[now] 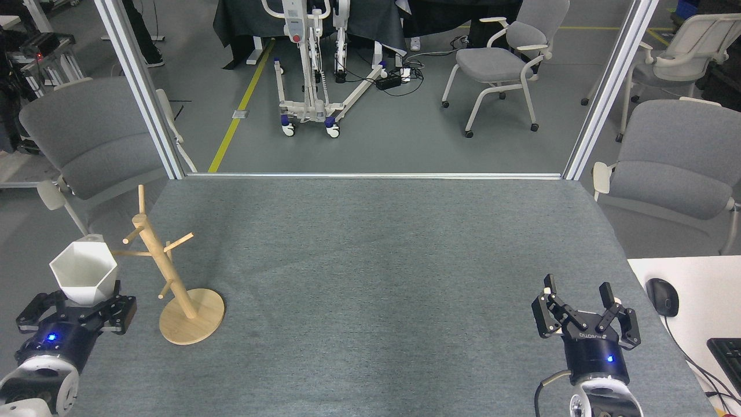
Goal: Hang cup on storage rack
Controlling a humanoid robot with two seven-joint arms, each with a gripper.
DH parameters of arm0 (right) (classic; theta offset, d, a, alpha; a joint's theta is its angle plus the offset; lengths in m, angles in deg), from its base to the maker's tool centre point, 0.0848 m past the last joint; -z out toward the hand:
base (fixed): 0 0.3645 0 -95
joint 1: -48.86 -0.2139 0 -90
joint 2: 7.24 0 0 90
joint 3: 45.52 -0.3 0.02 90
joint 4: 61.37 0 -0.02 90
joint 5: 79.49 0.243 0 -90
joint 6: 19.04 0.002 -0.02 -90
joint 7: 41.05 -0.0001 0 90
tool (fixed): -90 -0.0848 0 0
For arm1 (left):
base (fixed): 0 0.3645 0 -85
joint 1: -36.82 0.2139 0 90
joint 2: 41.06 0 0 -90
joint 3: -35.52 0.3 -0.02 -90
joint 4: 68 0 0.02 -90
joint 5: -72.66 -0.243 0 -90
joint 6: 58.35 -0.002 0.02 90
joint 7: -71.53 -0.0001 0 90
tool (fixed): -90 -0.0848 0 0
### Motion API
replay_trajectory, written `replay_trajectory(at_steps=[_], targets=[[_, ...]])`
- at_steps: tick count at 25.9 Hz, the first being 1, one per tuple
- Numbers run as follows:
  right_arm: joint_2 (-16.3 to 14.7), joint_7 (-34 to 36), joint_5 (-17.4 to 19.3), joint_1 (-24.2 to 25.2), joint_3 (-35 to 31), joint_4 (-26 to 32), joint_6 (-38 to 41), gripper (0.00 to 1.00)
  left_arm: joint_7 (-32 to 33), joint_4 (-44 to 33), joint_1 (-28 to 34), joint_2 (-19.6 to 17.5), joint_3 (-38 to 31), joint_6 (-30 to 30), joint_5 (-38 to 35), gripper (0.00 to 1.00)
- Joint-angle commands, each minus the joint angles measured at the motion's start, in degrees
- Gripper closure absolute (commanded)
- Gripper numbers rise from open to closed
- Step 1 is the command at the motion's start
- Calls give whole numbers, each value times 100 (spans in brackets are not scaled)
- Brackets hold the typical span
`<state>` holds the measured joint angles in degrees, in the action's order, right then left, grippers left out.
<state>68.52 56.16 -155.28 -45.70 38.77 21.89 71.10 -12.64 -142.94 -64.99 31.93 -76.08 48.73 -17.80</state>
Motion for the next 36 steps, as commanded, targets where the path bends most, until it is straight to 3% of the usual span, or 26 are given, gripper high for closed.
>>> replay_trajectory(at_steps=[1, 15, 16, 20, 24, 36], targets=[[9, -18, 3, -18, 18, -2, 4, 1, -12, -292, 118, 5, 95, 6, -104, 100], [62, -299, 38, -238, -9, -20, -5, 1, -3, -293, 126, 111, 394, -73, -394, 100], [71, -299, 47, -229, -9, -11, -5, 1, -3, -293, 126, 137, 394, -73, -394, 95], [62, -299, 38, -229, -9, -11, -5, 1, -47, -257, 126, 155, 394, -91, -394, 34], [71, -308, 64, -396, -18, -73, -14, 1, -91, -170, 126, 225, 393, -143, -377, 7], [53, -308, 55, -431, 0, -143, 21, 1, -100, 173, 100, 374, 385, -152, -359, 2]])
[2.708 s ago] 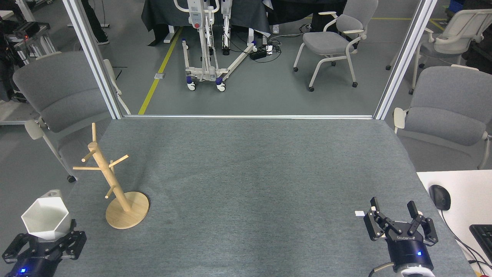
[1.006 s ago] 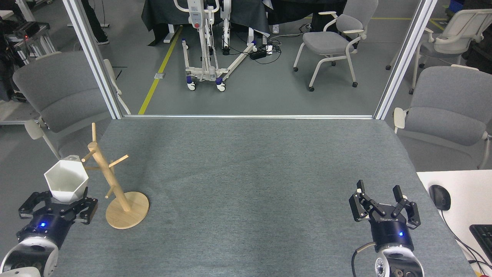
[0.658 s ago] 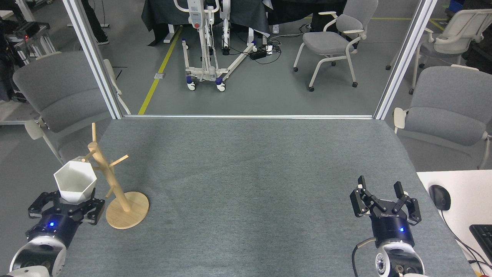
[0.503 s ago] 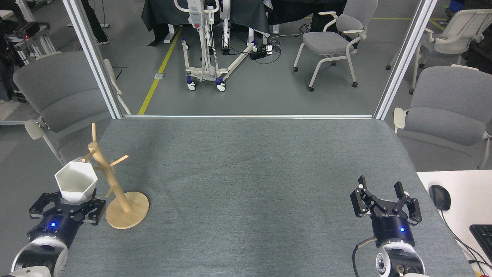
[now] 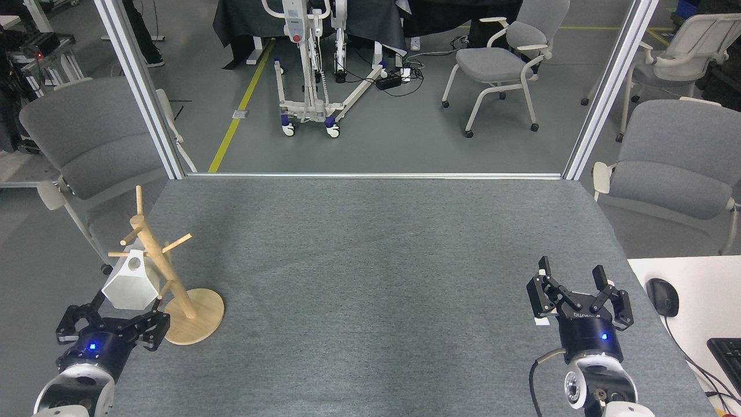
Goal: Hang cup on storage rack
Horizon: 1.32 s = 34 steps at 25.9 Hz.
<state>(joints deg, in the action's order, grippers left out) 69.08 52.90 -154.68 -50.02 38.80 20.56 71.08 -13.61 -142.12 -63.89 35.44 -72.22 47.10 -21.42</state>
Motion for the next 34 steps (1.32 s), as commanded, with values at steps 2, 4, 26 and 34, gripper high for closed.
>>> replay_trajectory(at_steps=[2, 4, 26, 34], targets=[[-12, 27, 4, -79, -12, -89, 14, 1, -3, 143, -11, 32, -2, 11, 21, 2], [14, 18, 4, -193, -3, -177, 14, 1, -3, 266, -19, 32, -2, 11, 30, 2], [190, -325, -550, 229, 682, -194, 67, 1, -1198, -331, -63, 2132, 420, 91, 47, 2], [304, -387, -576, 35, 630, -133, 67, 1, -1110, -1122, -46, 2123, 1598, -999, 65, 2]])
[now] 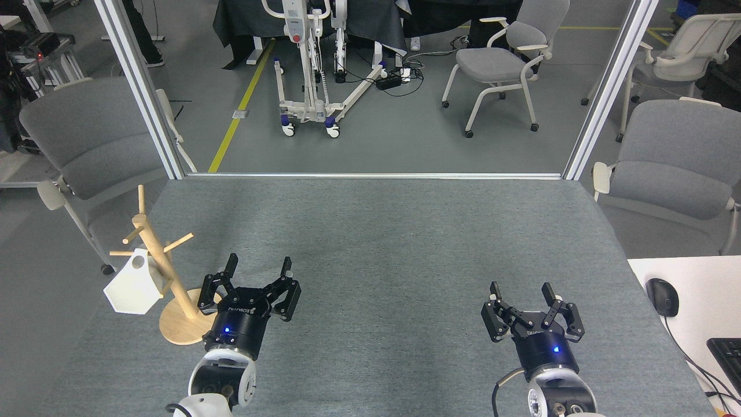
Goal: Hang cup on storage rack
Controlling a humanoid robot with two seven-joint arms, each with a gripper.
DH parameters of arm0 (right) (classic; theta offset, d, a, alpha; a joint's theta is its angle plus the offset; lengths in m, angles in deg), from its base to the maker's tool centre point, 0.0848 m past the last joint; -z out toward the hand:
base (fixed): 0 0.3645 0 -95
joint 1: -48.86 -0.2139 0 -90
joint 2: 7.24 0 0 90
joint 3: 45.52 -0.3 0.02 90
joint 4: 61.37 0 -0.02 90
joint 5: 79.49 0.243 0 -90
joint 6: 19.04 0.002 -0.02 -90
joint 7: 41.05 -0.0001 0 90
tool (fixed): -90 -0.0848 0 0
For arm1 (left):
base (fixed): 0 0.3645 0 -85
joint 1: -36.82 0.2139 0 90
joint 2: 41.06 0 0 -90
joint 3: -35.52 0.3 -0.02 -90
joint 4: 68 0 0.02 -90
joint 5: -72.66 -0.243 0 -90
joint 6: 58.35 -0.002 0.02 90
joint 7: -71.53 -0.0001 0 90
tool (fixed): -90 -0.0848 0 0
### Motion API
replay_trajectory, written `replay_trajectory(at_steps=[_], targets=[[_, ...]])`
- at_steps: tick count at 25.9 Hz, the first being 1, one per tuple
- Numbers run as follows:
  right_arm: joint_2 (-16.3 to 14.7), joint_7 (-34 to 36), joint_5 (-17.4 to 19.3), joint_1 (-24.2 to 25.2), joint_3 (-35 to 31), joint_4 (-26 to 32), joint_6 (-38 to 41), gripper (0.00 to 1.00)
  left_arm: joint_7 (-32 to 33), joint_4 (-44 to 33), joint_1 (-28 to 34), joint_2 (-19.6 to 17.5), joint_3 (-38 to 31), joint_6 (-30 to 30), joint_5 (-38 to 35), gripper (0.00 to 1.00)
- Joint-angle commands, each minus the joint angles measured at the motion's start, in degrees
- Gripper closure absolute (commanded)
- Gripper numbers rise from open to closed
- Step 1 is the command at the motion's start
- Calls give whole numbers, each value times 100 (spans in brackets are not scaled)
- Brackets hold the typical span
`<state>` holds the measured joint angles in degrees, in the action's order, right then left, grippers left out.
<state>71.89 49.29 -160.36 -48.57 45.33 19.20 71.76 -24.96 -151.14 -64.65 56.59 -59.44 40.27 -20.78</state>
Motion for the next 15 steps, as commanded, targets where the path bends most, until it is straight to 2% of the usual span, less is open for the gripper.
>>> replay_trajectory(at_steps=[1, 15], targets=[[23, -25, 0, -118, -23, 2, -1, 1, 25, -238, 66, 9, 329, -334, 10, 2], [15, -7, 18, -179, -32, -15, -1, 1, 25, -158, 391, 0, 311, -387, 159, 1]])
